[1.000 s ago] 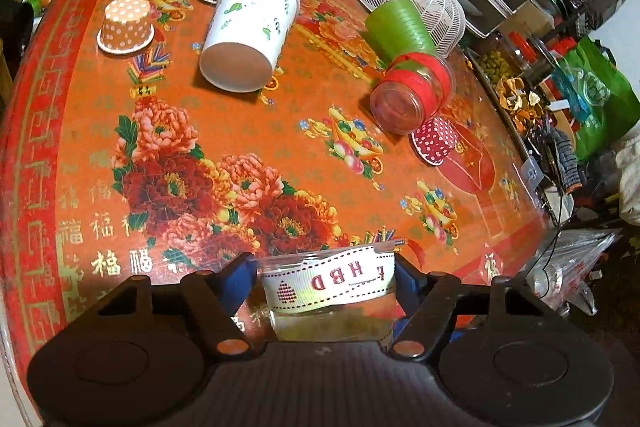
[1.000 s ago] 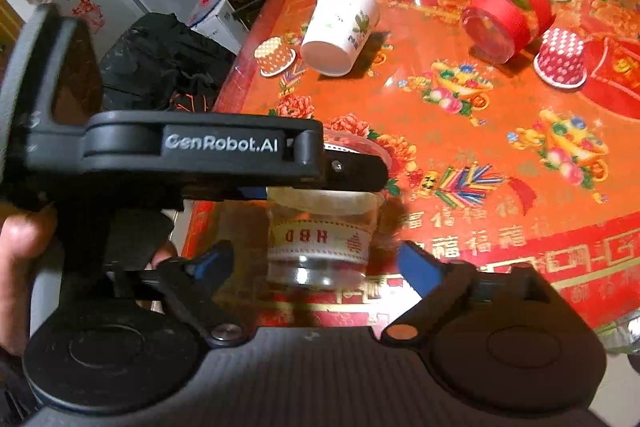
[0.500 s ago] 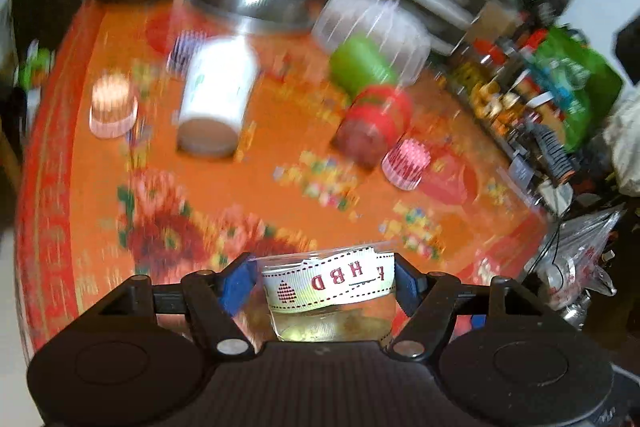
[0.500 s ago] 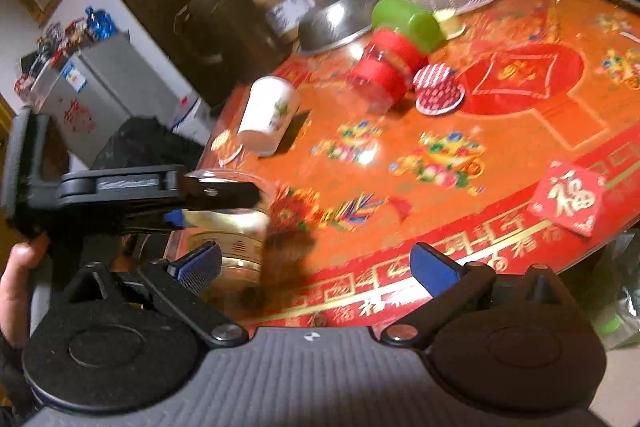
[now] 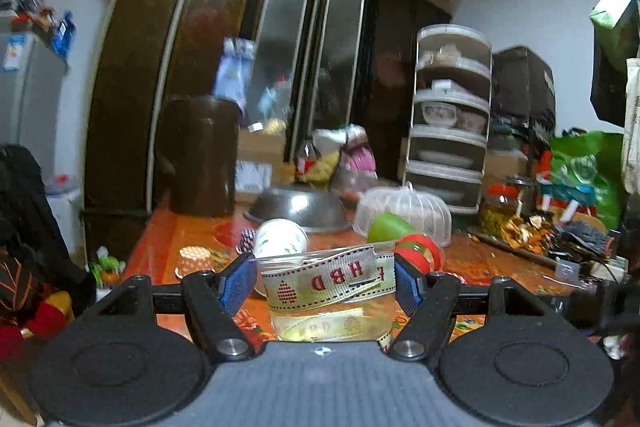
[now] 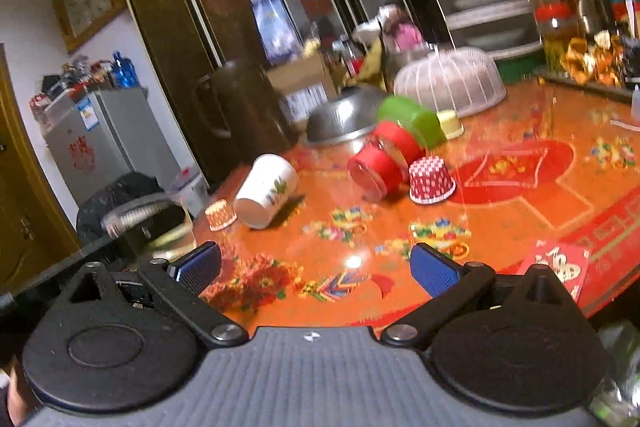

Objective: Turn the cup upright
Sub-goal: 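Turn the glass upright with the left tool and lower it to the table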

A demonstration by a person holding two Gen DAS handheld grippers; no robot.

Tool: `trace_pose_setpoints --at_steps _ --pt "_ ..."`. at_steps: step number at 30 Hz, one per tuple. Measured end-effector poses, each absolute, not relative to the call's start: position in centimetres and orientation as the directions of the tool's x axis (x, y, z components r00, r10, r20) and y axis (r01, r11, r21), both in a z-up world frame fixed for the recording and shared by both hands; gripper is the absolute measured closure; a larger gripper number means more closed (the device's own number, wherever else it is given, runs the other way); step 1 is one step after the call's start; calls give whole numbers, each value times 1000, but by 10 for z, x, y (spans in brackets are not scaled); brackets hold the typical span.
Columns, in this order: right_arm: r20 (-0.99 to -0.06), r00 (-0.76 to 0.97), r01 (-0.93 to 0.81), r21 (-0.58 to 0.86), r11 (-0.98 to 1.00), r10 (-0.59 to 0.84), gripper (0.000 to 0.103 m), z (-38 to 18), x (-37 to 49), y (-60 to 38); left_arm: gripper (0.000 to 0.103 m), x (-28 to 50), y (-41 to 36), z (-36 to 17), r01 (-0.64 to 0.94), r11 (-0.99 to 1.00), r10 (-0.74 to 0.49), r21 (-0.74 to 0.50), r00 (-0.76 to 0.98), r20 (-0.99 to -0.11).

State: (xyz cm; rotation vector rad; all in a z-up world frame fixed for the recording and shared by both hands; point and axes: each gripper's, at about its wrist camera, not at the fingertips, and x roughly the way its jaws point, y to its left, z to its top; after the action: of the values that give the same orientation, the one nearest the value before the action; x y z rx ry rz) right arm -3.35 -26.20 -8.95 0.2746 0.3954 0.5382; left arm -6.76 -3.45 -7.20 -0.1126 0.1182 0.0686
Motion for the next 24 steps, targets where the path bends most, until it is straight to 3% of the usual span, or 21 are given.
trace_pose_setpoints --at_steps 3,8,18,24 --pt "-252 809 -441 338 831 531 1 -94 -43 -265 30 -72 -54 -85 -144 989 142 -37 988 -64" --pt "-202 838 -435 312 844 507 1 -101 -55 -268 30 -79 -72 -104 -149 988 149 49 989 -2" --pt "-185 841 -443 303 843 508 1 -103 -55 -270 31 -82 -76 -116 -153 983 152 103 988 10" --pt "-189 839 -442 310 841 511 1 -106 -57 -271 25 -86 -75 -117 -142 982 143 128 990 2"
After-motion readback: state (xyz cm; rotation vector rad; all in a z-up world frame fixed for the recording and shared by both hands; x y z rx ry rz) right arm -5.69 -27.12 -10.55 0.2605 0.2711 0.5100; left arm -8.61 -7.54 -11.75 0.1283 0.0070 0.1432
